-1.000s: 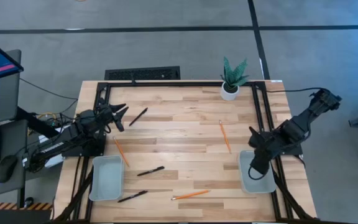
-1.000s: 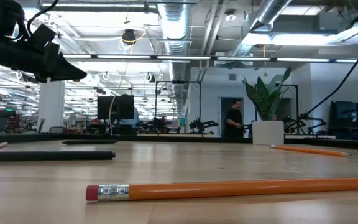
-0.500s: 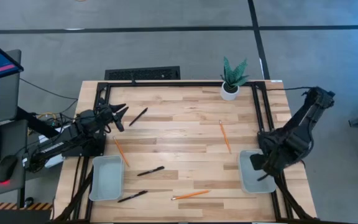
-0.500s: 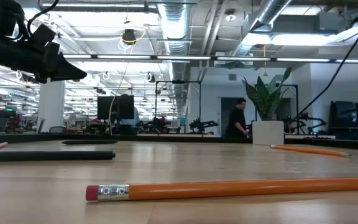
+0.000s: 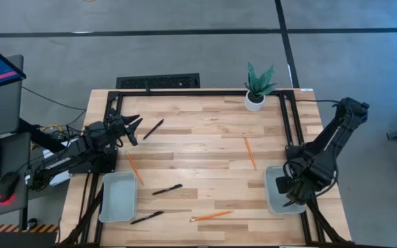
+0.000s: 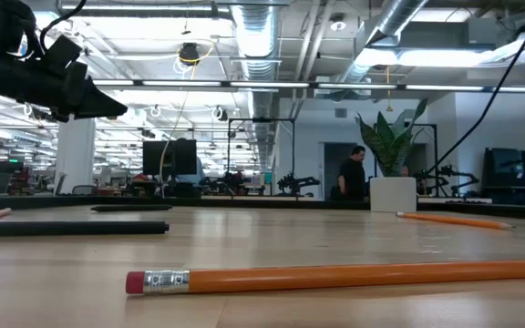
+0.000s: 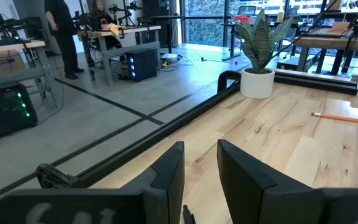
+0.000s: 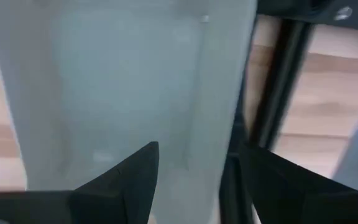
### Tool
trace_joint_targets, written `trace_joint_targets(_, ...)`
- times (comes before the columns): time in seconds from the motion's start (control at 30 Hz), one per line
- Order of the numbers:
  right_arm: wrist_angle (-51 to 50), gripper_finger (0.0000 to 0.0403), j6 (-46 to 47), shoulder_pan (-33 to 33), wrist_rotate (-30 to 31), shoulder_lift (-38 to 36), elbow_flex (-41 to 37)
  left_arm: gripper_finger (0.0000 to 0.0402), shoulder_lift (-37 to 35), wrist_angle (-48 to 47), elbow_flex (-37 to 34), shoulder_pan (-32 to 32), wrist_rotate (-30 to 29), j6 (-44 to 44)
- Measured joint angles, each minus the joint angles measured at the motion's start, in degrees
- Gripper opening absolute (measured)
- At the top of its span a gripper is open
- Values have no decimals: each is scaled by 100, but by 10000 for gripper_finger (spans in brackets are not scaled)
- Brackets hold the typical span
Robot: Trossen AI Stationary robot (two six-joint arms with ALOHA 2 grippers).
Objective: Sort pens & pencils
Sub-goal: Move the right gray bin to the top center of the table
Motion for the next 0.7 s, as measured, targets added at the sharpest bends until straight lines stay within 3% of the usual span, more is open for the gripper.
trace_joint_targets(0.4, 858, 233, -70, 2, 118, -140, -978, 87, -1, 1, 1, 1, -1, -167)
trace_joint_targets(0.7, 934, 131, -140, 2, 118, -214, -1102, 87, 0, 4, 2, 1, -260, -165)
